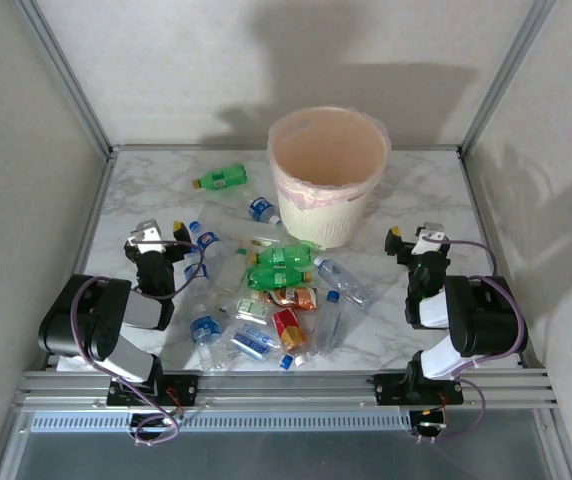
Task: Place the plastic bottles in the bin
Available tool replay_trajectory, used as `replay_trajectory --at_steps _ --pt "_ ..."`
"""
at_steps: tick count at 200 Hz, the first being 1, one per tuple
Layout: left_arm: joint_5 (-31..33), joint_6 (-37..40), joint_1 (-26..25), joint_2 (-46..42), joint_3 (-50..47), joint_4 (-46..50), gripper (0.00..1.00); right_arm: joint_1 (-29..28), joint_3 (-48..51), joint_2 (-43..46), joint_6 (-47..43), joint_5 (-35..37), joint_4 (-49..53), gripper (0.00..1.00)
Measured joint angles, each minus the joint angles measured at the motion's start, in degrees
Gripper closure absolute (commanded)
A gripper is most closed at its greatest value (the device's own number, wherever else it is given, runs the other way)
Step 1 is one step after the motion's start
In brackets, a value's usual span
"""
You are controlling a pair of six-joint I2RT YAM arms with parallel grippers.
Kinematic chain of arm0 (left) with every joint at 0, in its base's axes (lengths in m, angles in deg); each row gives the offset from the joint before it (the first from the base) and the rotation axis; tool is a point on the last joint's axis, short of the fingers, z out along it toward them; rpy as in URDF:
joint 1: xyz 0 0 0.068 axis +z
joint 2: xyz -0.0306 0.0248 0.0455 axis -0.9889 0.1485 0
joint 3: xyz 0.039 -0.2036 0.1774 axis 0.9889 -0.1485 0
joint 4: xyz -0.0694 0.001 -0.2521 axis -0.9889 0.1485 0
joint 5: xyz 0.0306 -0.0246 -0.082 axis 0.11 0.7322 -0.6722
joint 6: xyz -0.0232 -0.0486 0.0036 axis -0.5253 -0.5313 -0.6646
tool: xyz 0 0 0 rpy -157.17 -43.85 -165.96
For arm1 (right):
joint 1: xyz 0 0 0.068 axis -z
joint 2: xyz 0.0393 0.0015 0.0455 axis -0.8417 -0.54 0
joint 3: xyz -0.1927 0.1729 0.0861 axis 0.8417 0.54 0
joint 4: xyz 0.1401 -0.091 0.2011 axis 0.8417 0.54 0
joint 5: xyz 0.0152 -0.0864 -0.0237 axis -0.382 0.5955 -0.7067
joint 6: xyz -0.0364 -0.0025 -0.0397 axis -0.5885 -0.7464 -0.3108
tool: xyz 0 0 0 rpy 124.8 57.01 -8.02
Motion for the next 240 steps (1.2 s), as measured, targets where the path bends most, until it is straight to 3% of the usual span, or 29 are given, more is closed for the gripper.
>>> replay_trajectory --at_steps 183,196,207,226,240 --pt "-0.5 0.2 0.0 -0.1 0.0 0.1 0.01 -0.1 -0.2 0.0 0.0 0.4 0.5 0.01" --pt "-0.4 0.7 -0.4 -2.6 1.3 5.7 0.01 -0.7 -2.3 2.6 0.4 3.2 7.2 0.01" --pt "-0.2 0.3 -1.0 -6.9 5.4 15.3 0.01 -1.1 -7.9 7.7 3.3 7.0 20.2 0.01" --pt "-0.2 -2.0 -1.3 -13.4 17.0 28.9 0.0 -1.2 -24.0 15.3 11.3 11.5 42.0 0.01" --pt "-0.3 -4.1 -1.3 -15.1 28.3 38.0 0.02 -0.9 -32.7 19.6 17.6 12.6 50.7 0.01"
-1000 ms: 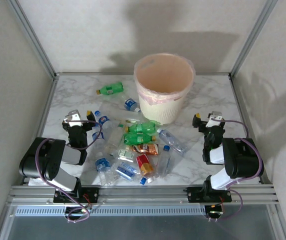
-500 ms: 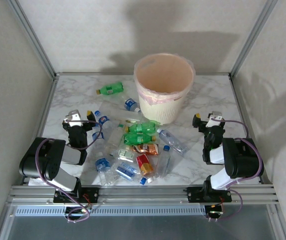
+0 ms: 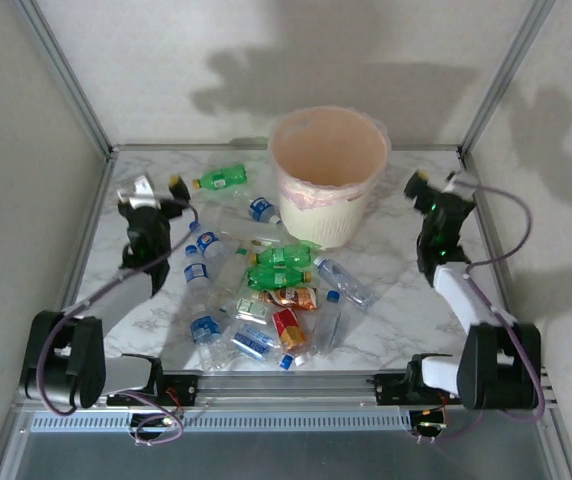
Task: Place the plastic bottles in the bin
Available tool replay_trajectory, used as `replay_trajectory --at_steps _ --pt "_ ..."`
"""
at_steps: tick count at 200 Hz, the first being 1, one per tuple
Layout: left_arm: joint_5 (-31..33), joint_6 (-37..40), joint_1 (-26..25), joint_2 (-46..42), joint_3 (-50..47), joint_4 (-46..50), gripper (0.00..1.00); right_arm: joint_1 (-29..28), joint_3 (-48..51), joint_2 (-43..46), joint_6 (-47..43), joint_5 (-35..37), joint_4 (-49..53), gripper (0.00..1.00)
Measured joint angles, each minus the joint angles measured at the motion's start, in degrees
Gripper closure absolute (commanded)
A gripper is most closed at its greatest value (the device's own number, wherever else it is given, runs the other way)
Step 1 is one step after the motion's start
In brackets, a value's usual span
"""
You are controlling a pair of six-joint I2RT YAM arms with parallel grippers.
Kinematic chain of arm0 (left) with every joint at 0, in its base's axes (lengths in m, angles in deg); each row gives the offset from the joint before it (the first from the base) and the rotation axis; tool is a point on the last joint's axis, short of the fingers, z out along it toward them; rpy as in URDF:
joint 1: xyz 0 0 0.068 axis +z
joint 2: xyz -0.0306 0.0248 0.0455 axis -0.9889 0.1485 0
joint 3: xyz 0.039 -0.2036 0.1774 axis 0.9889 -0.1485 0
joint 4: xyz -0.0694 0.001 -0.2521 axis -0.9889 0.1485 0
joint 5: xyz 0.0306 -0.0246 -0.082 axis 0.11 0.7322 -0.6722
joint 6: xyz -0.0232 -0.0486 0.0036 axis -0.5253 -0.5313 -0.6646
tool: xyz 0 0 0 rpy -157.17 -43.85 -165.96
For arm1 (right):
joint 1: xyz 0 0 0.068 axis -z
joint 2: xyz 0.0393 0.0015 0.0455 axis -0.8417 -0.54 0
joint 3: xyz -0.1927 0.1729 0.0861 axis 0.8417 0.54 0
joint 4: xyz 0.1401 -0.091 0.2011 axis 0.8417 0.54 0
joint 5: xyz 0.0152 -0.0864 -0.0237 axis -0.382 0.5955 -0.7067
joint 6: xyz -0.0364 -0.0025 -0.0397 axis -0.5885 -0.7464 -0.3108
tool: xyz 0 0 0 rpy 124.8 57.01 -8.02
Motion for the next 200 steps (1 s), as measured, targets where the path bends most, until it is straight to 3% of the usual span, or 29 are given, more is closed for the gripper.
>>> replay_trajectory --at_steps 22,43,72,84,138,200 --pt "-2.7 -1.8 0.0 4.0 18.8 12.4 0.1 0.5 -5.9 4.8 8.2 -1.5 12.6 0.01" --pt "-7.7 -2.7 0.0 12.8 34.0 22.7 0.12 -2.3 -11.1 2.2 13.2 -1.9 27.2 0.01" --pt "-11.2 -2.1 -0.4 22.8 39.6 32.6 0.09 -9.6 -14.1 -1.2 16.0 -3.4 43.1 0.01" --pt "-11.4 -1.2 -0.8 27.1 40.2 36.4 0.01 -12.8 -14.8 -0.9 16.9 -3.5 47.8 0.01" --pt "-11.5 1.3 -1.1 43.6 48.9 45.7 0.0 -24.6 -18.7 -0.9 20.3 -2.8 57.7 0.01" --pt "-16.2 3.2 -1.3 57.8 72.0 51.3 0.01 -29.8 -20.1 -2.3 24.2 -1.2 62.2 0.01"
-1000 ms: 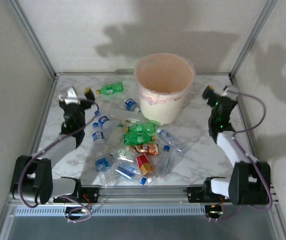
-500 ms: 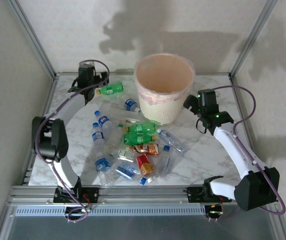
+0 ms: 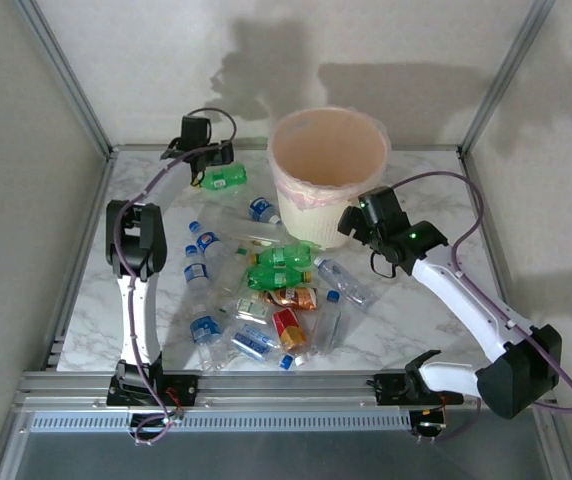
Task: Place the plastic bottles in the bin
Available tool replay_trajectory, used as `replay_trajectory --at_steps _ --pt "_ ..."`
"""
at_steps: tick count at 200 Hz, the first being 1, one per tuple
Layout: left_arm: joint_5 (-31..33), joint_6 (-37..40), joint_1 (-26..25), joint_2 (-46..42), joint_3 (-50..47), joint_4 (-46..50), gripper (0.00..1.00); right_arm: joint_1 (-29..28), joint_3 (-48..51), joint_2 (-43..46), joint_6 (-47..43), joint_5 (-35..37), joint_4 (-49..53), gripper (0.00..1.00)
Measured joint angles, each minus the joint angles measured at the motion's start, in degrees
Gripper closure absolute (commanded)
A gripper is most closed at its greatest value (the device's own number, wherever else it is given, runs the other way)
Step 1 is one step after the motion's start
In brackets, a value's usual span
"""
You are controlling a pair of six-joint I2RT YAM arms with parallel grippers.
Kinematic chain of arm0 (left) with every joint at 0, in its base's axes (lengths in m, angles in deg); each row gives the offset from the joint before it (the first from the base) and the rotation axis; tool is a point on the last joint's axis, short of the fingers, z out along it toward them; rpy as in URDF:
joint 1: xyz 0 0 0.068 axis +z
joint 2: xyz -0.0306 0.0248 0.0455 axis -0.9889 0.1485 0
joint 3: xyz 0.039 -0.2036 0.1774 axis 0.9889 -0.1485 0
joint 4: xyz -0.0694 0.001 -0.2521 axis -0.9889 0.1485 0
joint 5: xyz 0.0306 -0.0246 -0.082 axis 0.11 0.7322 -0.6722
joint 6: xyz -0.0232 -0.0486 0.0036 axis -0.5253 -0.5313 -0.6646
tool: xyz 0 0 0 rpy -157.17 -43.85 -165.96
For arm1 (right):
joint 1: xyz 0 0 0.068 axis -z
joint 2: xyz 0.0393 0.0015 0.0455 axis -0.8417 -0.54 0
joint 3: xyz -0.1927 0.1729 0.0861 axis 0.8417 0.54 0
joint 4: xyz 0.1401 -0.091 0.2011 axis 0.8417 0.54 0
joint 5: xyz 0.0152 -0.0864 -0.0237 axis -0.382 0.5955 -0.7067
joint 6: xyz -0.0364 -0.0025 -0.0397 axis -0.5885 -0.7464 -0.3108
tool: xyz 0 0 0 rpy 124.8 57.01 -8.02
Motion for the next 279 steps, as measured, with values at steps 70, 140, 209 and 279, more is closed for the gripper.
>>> replay_trajectory --at_steps 70,140,209,279 --pt "0.0 3.1 -2.3 8.2 6.5 4.2 0.0 -3.2 -3.0 -2.3 2.0 1.1 1.8 0.01" --pt "4.9 6.7 -3.7 8.1 5.5 6.7 0.0 -4.7 -3.5 -2.9 2.6 1.4 2.5 0.01" --pt "7.8 3.3 -2.6 4.4 -0.9 4.8 0.02 -5.5 -3.7 -2.9 2.7 1.3 2.5 0.01" --pt "11.0 -5.8 -0.2 -0.3 -6.9 7.0 0.01 -5.8 -4.0 -3.1 2.4 1.4 2.5 0.01"
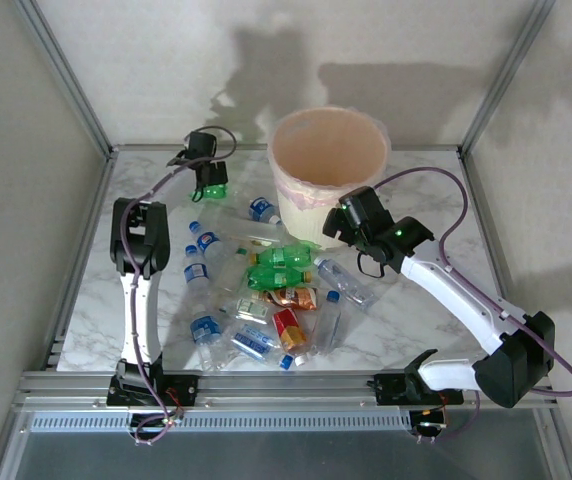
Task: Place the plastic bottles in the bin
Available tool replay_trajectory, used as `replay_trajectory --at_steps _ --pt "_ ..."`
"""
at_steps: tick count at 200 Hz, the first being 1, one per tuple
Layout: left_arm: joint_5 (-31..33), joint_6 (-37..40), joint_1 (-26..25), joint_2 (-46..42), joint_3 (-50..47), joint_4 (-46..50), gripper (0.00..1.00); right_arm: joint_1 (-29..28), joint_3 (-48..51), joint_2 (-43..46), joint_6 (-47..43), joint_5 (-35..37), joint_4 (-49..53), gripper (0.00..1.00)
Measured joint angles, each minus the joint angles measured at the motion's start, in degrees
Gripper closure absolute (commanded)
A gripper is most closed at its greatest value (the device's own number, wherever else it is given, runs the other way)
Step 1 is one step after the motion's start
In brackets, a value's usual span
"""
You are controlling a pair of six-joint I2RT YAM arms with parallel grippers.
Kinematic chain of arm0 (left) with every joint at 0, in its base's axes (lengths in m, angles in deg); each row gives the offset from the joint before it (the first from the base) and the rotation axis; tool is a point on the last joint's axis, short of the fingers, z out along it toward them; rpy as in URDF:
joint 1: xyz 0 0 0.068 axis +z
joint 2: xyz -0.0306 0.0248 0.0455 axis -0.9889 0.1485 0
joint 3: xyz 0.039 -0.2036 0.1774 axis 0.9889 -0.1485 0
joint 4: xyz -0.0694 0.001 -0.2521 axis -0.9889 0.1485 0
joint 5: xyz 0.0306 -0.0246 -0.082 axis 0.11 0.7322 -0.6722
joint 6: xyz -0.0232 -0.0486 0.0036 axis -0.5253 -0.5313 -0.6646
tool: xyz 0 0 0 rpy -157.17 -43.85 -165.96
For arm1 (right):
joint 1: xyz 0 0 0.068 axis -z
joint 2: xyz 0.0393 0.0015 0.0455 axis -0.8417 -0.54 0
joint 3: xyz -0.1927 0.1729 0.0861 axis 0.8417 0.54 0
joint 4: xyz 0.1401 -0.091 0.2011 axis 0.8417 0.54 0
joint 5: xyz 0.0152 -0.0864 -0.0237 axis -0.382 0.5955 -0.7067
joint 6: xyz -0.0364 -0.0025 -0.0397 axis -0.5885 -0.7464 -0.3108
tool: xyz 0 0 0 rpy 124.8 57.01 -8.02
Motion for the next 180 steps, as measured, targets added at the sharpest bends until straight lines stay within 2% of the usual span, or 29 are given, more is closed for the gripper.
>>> replay_trajectory --at_steps 28,65,106,146,180 --pt "-0.2 -3.6 0.5 -3.2 -3.8 1.5 0.04 -0.3 0.0 -0.2 -0.2 0.1 0.0 0.01" --pt "-1.5 -7.6 2.4 -8.0 -9.6 1.7 0.01 -0.4 0.0 -0.3 -0.7 0.6 0.0 0.01" --pt "-1.7 -15.0 2.7 -12.5 -10.6 1.4 0.01 -0.4 0.0 -0.3 -0.8 1.0 -0.3 0.01" --pt "-4.2 -27.2 2.7 -12.0 -9.9 1.8 0.0 -0.4 0.2 -0.2 -0.9 1.0 -1.9 0.01" --pt "-4.6 -35.6 2.3 -7.8 -4.9 3.8 0.0 -0.4 1.8 0.7 -0.8 1.0 -2.6 0.01"
